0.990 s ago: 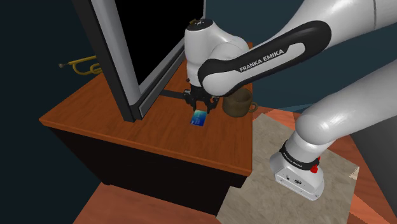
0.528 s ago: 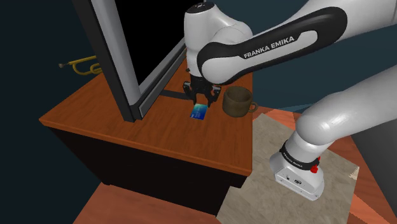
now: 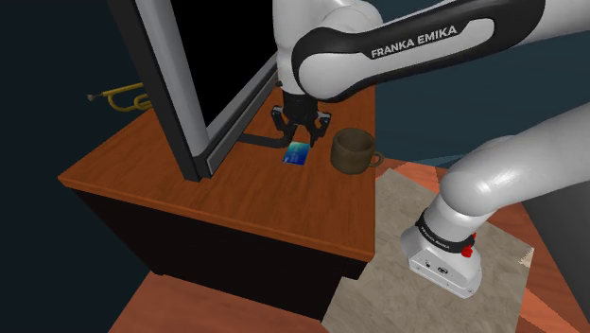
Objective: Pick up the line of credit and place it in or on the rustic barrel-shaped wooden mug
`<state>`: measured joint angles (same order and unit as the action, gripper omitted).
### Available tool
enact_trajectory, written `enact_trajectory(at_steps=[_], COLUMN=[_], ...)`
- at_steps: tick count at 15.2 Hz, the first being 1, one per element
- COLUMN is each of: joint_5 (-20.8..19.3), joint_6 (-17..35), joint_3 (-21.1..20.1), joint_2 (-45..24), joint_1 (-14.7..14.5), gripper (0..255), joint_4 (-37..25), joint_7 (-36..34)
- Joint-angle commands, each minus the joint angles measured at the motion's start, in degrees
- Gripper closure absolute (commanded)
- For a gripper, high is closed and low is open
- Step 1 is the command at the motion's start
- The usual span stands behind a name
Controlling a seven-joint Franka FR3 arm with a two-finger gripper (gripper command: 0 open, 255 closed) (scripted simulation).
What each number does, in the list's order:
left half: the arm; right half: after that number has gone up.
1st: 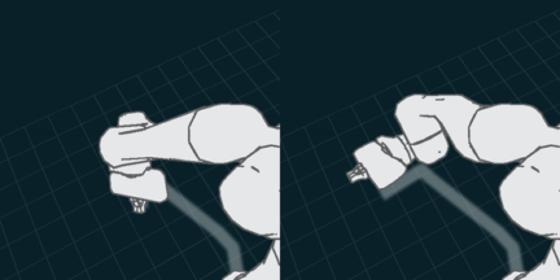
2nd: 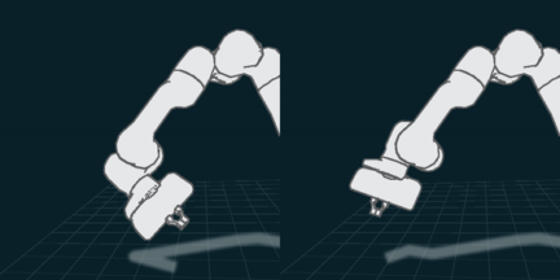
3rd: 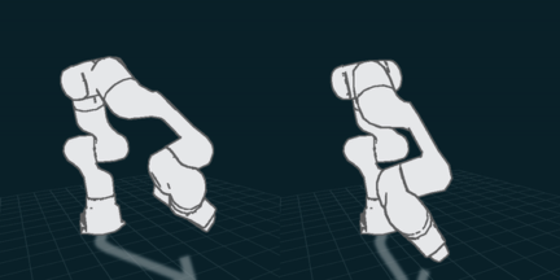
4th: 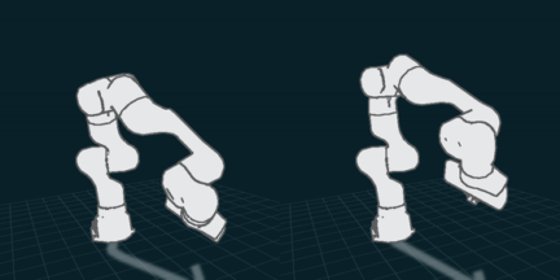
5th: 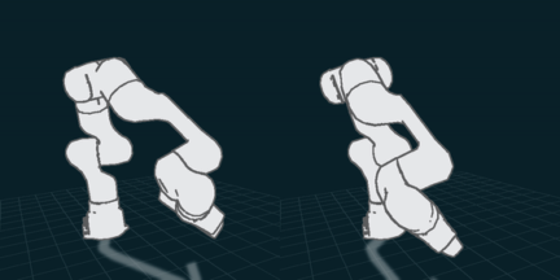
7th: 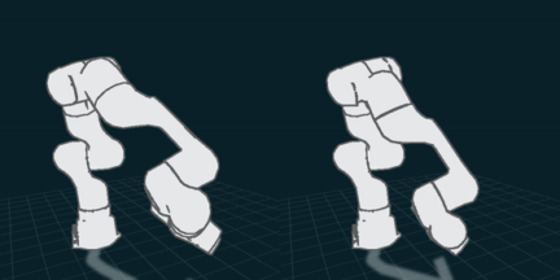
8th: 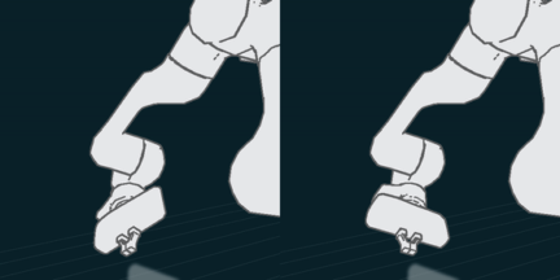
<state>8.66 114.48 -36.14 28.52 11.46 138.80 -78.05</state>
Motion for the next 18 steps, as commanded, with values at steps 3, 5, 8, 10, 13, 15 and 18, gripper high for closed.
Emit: enact_trajectory(at_steps=[3,5,8,10,13,15,18], joint_5=[-0.07,-0.15,-0.32,-0.40,-0.14,-0.46,-1.57], joint_6=[-3.28,-4.87,-7.23,-8.31,-9.09,-9.70,-10.68], joint_3=[0.84,1.26,1.84,2.09,6.44,9.27,13.48], joint_2=[0.90,1.25,1.65,1.80,6.87,10.00,14.33], joint_1=[-0.08,-0.07,-0.02,0.02,-0.60,-0.78,-0.67], gripper=[255,255,255,255,255,255,255], joint_4=[-2.39,-3.66,-5.63,-6.57,-2.23,0.38,3.86], joint_7=[0.43,0.65,0.94,1.07,5.57,8.45,12.64])
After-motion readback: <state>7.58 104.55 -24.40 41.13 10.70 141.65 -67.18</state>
